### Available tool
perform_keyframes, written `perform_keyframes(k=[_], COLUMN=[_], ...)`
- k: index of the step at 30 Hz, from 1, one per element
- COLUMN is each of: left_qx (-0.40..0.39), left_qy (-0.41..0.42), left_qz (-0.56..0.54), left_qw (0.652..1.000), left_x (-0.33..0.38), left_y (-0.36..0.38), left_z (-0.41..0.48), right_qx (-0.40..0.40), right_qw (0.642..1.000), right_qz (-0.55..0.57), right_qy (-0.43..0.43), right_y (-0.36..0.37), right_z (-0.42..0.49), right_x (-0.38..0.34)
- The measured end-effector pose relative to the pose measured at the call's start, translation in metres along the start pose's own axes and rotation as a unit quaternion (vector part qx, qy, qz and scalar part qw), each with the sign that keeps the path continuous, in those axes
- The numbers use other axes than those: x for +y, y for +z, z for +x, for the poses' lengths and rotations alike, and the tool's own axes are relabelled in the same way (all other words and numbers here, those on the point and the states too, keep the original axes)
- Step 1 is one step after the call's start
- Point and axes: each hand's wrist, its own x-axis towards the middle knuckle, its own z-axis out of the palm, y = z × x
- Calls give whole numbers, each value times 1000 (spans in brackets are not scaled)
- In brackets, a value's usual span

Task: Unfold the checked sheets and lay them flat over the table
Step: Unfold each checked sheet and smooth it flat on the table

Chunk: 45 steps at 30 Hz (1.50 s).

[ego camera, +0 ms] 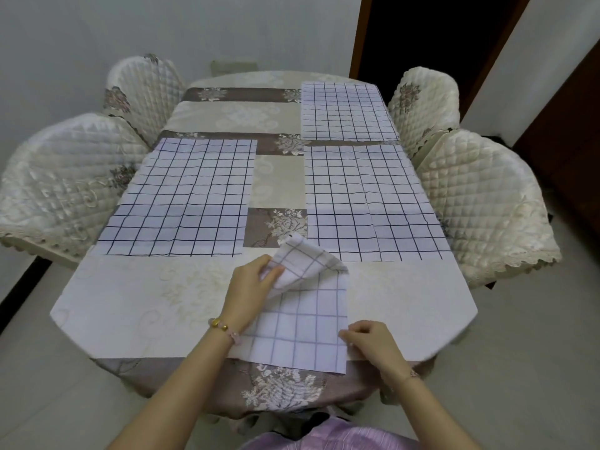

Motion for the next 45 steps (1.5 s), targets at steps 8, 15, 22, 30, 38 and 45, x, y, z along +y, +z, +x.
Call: perform_keyframes(k=[8,15,22,30,38,45], left_qx=[99,38,-87,-191,-30,-15], left_qy=[-31,-135,-285,-263,-183,-189], left_qz=[17,-55,-138,-65,-222,-263], left_qw=[994,989,945,943,957,946], left_x=[-11,-55,-79,-81,-21,-7], left_y=[-60,-83,-78,-65,-37,-16], left_z=[20,16,-17,-49,-59,-54], right_qx=[48,14,67,197,-28,-78], right_qw=[997,998,995,923,952,962], right_qz=[55,-4,-10,-282,-139,-92], right_qy=[-35,-68,-69,-173,-271,-244], right_y=[-35,-63,-68,-50,37,61], right_z=[14,34,61,45,-45,-62], right_x=[-22,-59,-48,-53,-84,-88])
